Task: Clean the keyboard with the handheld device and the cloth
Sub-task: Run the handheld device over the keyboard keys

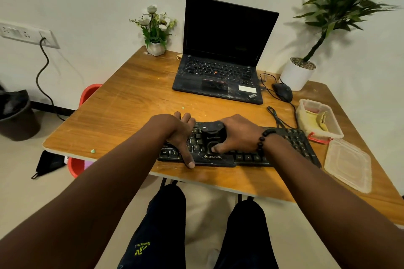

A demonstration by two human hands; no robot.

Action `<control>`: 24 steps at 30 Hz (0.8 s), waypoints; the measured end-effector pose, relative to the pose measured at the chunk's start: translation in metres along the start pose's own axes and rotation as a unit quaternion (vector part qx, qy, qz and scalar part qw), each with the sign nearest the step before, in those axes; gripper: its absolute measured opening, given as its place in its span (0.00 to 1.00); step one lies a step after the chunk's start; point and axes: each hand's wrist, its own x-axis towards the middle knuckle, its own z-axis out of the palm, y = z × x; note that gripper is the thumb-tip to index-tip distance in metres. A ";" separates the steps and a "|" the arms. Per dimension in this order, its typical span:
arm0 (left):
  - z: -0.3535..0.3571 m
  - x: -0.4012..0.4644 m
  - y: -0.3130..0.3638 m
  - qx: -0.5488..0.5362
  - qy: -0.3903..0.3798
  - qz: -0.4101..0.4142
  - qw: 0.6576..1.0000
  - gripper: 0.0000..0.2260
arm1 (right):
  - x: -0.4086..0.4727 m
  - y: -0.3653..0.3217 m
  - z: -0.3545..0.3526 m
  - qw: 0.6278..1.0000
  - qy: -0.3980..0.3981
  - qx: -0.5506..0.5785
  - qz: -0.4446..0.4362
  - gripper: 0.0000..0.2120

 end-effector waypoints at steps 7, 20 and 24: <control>-0.001 -0.001 0.001 0.003 -0.002 -0.002 1.000 0.66 | 0.004 -0.002 -0.008 0.999 0.045 -0.030 -0.005 0.16; 0.000 -0.003 0.000 0.006 0.000 0.003 1.000 0.67 | -0.020 0.011 0.008 0.990 0.035 0.115 0.068 0.20; -0.002 -0.004 0.002 0.006 -0.003 0.004 1.000 0.67 | -0.023 0.014 0.009 0.980 0.146 0.107 0.081 0.18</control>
